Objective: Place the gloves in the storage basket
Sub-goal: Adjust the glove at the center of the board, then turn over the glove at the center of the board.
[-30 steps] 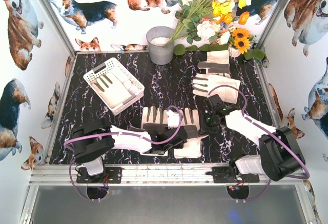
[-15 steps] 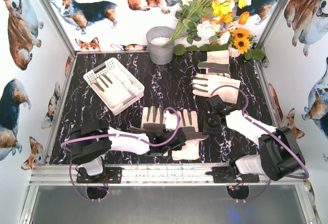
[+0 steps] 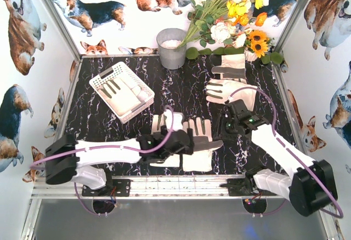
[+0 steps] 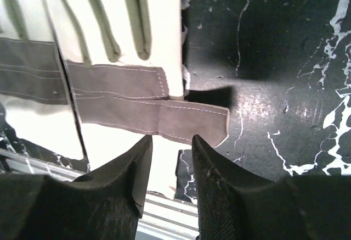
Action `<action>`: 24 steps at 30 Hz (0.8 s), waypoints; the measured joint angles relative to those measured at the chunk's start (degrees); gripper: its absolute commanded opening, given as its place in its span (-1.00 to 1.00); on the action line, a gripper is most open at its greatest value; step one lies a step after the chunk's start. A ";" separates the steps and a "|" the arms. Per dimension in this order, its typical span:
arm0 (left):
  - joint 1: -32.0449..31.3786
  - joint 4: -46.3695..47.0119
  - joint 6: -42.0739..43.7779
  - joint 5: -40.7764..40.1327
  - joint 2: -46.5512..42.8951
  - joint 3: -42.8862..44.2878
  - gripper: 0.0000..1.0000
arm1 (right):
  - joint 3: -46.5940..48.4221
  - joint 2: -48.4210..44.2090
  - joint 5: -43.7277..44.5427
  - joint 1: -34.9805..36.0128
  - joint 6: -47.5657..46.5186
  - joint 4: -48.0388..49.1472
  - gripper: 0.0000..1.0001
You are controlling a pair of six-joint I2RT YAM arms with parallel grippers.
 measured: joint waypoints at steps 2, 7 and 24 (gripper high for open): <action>1.86 -2.60 0.13 -0.33 -2.80 -0.76 0.51 | 0.81 -1.40 -0.52 0.00 0.00 -0.39 -0.20; 12.28 -6.69 0.33 -0.07 -11.17 -9.53 0.51 | 1.07 -2.62 -1.97 0.00 0.04 -0.76 -0.15; 35.98 -3.91 4.79 10.21 -26.27 -27.82 0.06 | 1.07 -2.58 -5.01 0.00 0.90 -1.70 -0.13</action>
